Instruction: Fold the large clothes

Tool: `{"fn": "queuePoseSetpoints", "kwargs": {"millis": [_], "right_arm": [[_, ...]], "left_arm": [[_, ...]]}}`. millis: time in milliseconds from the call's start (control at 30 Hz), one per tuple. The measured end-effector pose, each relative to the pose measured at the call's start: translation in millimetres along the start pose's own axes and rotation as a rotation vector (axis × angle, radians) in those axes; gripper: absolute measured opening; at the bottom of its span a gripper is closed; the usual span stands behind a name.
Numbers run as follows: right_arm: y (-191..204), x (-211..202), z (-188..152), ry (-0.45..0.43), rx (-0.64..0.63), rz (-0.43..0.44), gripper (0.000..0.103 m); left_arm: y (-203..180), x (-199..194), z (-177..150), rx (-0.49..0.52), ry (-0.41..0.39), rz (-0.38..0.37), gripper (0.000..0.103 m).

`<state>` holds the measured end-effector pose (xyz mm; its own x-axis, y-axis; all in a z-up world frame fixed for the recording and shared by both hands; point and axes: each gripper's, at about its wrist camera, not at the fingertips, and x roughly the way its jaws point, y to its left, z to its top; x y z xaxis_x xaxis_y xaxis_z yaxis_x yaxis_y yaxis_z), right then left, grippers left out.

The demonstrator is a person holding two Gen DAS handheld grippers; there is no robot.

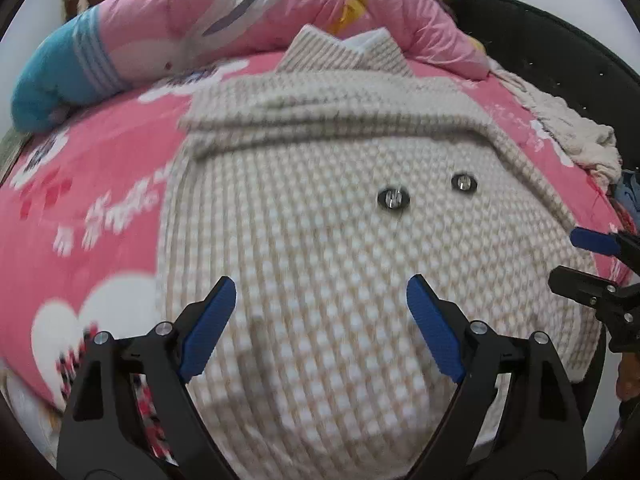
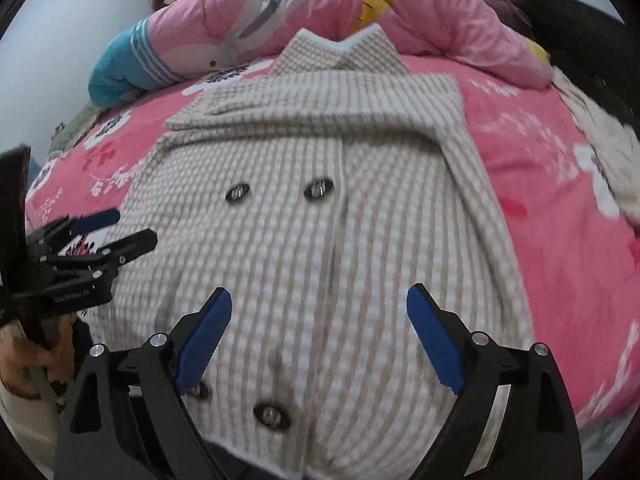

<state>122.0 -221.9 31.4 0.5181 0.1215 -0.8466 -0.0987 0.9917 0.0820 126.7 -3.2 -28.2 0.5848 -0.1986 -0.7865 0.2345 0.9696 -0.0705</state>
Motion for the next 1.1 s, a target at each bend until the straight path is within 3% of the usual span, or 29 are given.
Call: {"fn": "queuePoseSetpoints", "kwargs": {"millis": [167,367,767,1067,1100], "right_arm": [[-3,18,-21,0.039,-0.019,-0.061,0.088],[-9,31,-34,0.033,-0.016,-0.036,0.096],[-21,27,-46,0.015,-0.019,0.018,0.097],[-22,24,-47,0.012,-0.025,0.009,0.097],[-21,24,-47,0.014,-0.026,0.008,0.097]], "left_arm": [[2,16,-20,-0.041,0.052,0.055,0.084],[-4,13,-25,-0.043,0.027,0.097,0.084],[17,-49,-87,-0.034,-0.05,0.12,0.084],[45,-62,-138,-0.13,-0.052,0.023,0.084],[47,-62,-141,-0.143,-0.057,0.006,0.079]]}}
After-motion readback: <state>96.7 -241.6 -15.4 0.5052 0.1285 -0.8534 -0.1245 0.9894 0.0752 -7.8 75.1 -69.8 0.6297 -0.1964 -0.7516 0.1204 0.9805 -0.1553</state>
